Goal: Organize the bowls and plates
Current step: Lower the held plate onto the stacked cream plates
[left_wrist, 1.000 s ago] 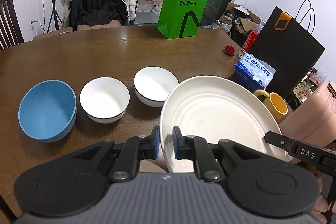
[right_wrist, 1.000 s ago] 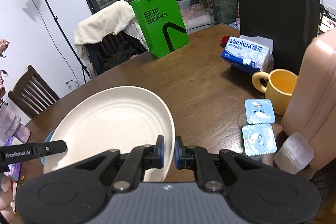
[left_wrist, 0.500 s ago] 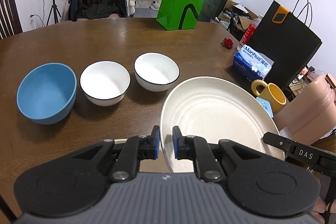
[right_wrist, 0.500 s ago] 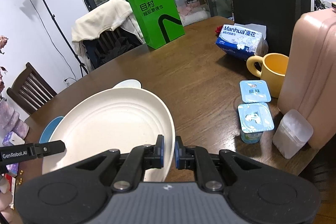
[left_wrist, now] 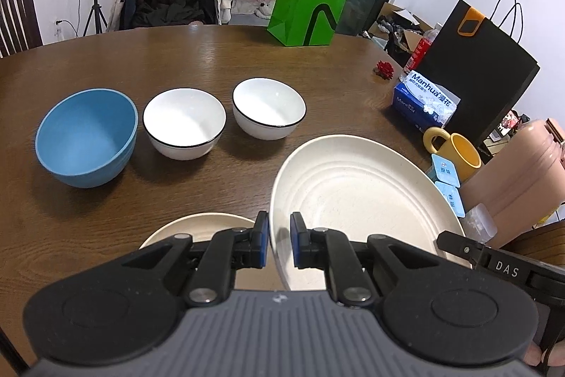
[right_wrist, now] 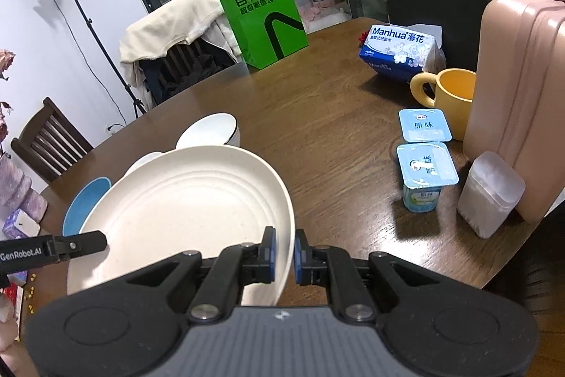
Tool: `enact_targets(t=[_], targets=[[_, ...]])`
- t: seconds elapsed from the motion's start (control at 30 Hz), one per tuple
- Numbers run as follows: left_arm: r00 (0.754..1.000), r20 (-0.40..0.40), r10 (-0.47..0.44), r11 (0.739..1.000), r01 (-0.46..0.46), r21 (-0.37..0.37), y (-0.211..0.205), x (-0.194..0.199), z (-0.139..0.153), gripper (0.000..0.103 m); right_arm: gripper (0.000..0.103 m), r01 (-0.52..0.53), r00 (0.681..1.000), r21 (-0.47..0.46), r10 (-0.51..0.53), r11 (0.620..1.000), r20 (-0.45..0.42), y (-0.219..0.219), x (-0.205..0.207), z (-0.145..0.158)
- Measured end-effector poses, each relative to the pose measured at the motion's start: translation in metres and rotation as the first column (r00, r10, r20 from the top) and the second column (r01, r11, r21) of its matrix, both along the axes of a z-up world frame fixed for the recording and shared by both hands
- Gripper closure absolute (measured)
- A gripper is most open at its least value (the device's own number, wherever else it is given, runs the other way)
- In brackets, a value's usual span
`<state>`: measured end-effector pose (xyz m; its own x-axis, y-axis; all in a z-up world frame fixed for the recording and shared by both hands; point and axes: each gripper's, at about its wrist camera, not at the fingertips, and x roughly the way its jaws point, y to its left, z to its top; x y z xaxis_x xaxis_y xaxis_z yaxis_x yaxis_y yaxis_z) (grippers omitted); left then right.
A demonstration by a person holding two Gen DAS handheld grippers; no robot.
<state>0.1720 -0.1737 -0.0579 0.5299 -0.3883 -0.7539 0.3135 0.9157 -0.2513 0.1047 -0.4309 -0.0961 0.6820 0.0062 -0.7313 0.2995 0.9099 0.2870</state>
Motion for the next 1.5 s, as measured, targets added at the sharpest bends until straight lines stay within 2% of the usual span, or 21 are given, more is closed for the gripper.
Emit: enact_targets(t=[0.87, 1.5], targets=[[1.0, -0.029, 0.005, 1.0, -0.005, 0.002, 0.027, -0.013, -0.025, 0.09, 0.093, -0.022, 1.0, -0.013, 0.022, 1.0, -0.019, 0.022, -0.009, -0.015], [0.995, -0.074, 0.06, 0.998, -0.057, 0.041, 0.064, -0.011, -0.059, 0.09, 0.093, -0.115, 0.992, -0.036, 0.113, 0.993, -0.056, 0.061, 0.003, -0.045]])
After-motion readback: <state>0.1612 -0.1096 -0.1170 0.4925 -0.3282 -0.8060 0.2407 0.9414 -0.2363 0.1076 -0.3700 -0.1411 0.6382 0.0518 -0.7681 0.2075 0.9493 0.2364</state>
